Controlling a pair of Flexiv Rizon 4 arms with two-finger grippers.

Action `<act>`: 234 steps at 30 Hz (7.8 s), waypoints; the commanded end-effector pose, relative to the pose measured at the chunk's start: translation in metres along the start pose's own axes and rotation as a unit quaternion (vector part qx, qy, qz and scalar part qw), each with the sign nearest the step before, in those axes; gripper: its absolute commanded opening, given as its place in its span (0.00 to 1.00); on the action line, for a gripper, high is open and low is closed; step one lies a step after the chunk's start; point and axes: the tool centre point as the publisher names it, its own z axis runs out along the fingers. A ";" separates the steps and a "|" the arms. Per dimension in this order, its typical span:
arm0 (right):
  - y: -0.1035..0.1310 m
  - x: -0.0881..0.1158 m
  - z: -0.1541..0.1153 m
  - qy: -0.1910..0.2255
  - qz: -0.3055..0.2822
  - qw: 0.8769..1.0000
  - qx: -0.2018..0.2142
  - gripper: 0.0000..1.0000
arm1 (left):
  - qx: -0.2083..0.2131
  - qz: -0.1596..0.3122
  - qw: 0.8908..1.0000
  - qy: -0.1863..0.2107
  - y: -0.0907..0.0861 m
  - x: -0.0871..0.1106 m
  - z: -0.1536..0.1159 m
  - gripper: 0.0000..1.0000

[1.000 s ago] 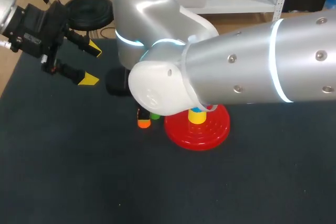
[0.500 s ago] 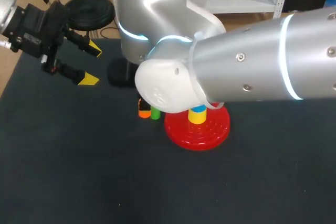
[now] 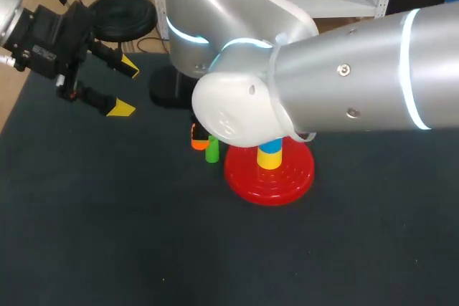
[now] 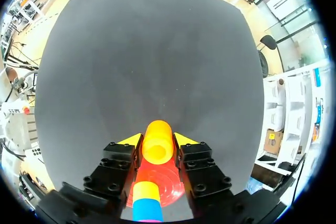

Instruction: Pick up and stack the cylinders on the red base in this order: pink,purple,orange,green

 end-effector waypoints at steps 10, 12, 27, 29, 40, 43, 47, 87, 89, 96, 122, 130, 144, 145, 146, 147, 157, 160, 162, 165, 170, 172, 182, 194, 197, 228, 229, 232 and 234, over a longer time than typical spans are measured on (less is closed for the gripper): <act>-0.010 0.010 -0.029 0.001 0.010 0.999 0.042 0.00 | -0.001 0.000 1.000 0.000 -0.001 0.000 0.000 1.00; -0.014 0.014 -0.036 0.000 0.016 0.999 0.050 0.00 | -0.001 0.000 1.000 0.000 -0.001 0.000 0.000 1.00; -0.047 0.031 -0.095 0.026 0.024 0.996 0.088 0.00 | -0.001 0.000 1.000 0.000 -0.001 0.000 0.000 1.00; -0.054 0.035 -0.106 0.023 0.028 0.995 0.091 0.00 | -0.001 0.000 1.000 0.000 -0.001 0.000 0.000 1.00; -0.076 0.051 -0.162 -0.003 0.053 0.997 0.051 0.00 | -0.001 0.000 1.000 0.000 -0.001 0.000 0.000 1.00; -0.080 0.056 -0.173 0.001 0.058 0.998 0.022 0.00 | -0.001 0.000 1.000 0.000 -0.001 0.000 0.000 1.00; -0.081 0.060 -0.180 0.008 0.063 0.998 -0.004 0.00 | -0.001 0.000 1.000 0.000 -0.001 0.000 0.000 1.00; -0.019 0.114 -0.192 0.046 0.137 0.989 -0.017 0.00 | -0.001 0.000 1.000 0.000 -0.001 0.000 0.000 1.00; -0.016 0.113 -0.191 0.047 0.137 0.989 -0.016 0.00 | -0.001 0.000 1.000 0.000 -0.001 0.000 0.000 1.00; -0.011 0.115 -0.187 0.044 0.140 0.989 -0.017 0.00 | -0.001 0.000 1.000 0.000 -0.001 0.000 0.000 1.00; -0.007 0.113 -0.174 0.045 0.132 0.989 -0.046 0.00 | -0.001 0.000 1.000 0.000 -0.001 0.000 0.000 1.00; -0.003 0.111 -0.174 0.048 0.127 0.989 -0.051 0.00 | -0.001 0.000 1.000 0.000 -0.001 0.000 0.000 1.00; -0.002 0.110 -0.170 0.047 0.123 0.990 -0.057 0.00 | -0.001 0.000 1.000 0.000 -0.001 0.000 0.000 1.00; -0.001 0.110 -0.169 0.048 0.123 0.990 -0.059 0.00 | -0.001 0.000 1.000 0.000 -0.001 0.000 0.000 1.00; -0.001 0.110 -0.169 0.048 0.123 0.990 -0.059 0.00 | -0.001 0.000 1.000 0.000 -0.001 0.000 0.000 1.00; -0.001 0.110 -0.168 0.049 0.123 0.989 -0.060 0.00 | -0.001 0.000 1.000 0.000 -0.001 0.000 0.000 1.00; 0.000 0.114 -0.165 0.048 0.129 0.989 -0.063 0.00 | -0.001 0.000 1.000 0.000 -0.001 0.000 0.000 1.00; 0.000 0.115 -0.163 0.046 0.128 0.988 -0.065 0.00 | -0.001 0.000 1.000 0.000 -0.001 0.000 0.000 1.00; 0.000 0.116 -0.162 0.045 0.129 0.988 -0.066 0.00 | -0.001 0.000 1.000 0.000 -0.001 0.000 0.000 1.00; -0.001 0.116 -0.160 0.043 0.131 0.988 -0.068 0.00 | -0.001 0.000 1.000 0.000 -0.001 0.000 0.000 1.00; -0.001 0.117 -0.157 0.039 0.132 0.988 -0.071 0.00 | -0.001 0.000 1.000 0.000 -0.001 0.000 0.000 1.00; -0.001 0.116 -0.156 0.038 0.132 0.988 -0.072 0.00 | -0.001 0.000 1.000 0.000 -0.001 0.000 0.000 1.00; -0.003 0.117 -0.152 0.038 0.132 0.987 -0.078 0.00 | -0.001 0.000 1.000 0.000 -0.001 0.000 0.000 1.00; -0.002 0.118 -0.165 0.029 0.138 0.988 -0.058 1.00 | -0.001 0.000 1.000 0.000 -0.001 0.000 0.000 1.00; -0.004 0.118 -0.167 0.025 0.139 0.989 -0.054 1.00 | -0.001 0.000 1.000 0.000 -0.001 0.000 0.000 1.00; -0.036 0.054 -0.143 0.014 0.039 0.997 -0.068 1.00 | -0.001 0.000 1.000 0.000 -0.001 0.000 0.000 1.00; -0.036 0.053 -0.142 0.011 0.037 0.997 -0.070 1.00 | -0.001 0.000 1.000 0.000 -0.001 0.000 0.000 1.00; -0.035 0.050 -0.135 0.004 0.033 0.997 -0.076 1.00 | -0.001 0.000 1.000 0.000 -0.001 0.000 0.000 1.00; -0.036 0.049 -0.131 0.000 0.032 0.996 -0.079 1.00 | -0.001 0.000 1.000 0.000 -0.001 0.000 0.000 1.00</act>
